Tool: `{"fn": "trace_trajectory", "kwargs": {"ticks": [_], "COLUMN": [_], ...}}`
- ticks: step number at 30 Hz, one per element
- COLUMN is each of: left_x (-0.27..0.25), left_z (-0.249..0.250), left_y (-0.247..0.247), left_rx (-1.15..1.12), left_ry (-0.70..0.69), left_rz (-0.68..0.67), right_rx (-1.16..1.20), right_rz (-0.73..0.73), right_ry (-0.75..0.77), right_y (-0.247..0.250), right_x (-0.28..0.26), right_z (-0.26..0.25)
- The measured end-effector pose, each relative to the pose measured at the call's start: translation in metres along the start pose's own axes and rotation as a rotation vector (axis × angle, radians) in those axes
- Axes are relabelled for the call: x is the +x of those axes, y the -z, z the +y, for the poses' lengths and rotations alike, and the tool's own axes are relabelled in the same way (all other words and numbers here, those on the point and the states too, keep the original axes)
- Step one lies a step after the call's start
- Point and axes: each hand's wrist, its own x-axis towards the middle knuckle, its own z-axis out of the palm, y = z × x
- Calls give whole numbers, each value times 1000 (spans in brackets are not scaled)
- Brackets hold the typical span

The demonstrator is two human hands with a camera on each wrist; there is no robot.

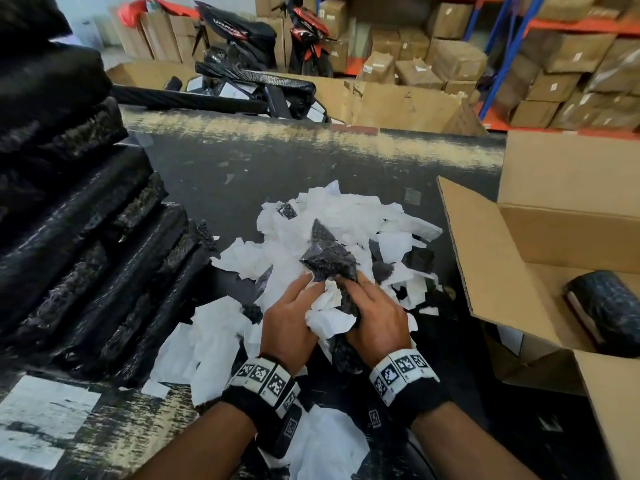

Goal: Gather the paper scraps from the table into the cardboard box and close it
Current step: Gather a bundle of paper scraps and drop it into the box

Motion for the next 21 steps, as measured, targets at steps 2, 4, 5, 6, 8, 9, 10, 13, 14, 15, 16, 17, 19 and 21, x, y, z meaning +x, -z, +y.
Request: {"fn": "trace_trajectory", "kwargs": {"ticks": [2,4,5,6,8,9,10,13,14,15,16,17,19,21], "left_x": [3,6,8,10,15,19,22,33,37,41,45,49,59,70], "left_z": [2,4,6,7,10,13,16,27,30,32,35,37,45,56], "left_y": [5,12,17,21,31,37,44,68,77,85,94,102,118,134], "left_rx": [-1,-11,-14,-13,-10,-7,3,28,36,50,67,81,109,129], "left_ry": [-18,-38,-44,-47,-49,-49,-54,-85,-96,-106,-111,-112,-114,-136], "left_rz": [9,12,14,18,28,39,55,107,122,139,153,163,192,233], "right_rx": [13,27,34,39,57,72,84,99,100,104,109,113,115,119], "right_rz": [1,5,15,27,56,72,86,110,113,115,120,126,143,189], "right_ry": [6,15,19,23,39,49,59,87,97,108,121,133,159,188], "right_y": [3,8,12,16,25,30,35,51,57,62,68,73,86,100], "right_x": [3,5,7,8,13,15,18,30,34,39,45,50,61,72], "right_z": [-3,-8,-11,-14,-23,-27,-32,-50,-56,-62,-68,-73,-85,-95]}}
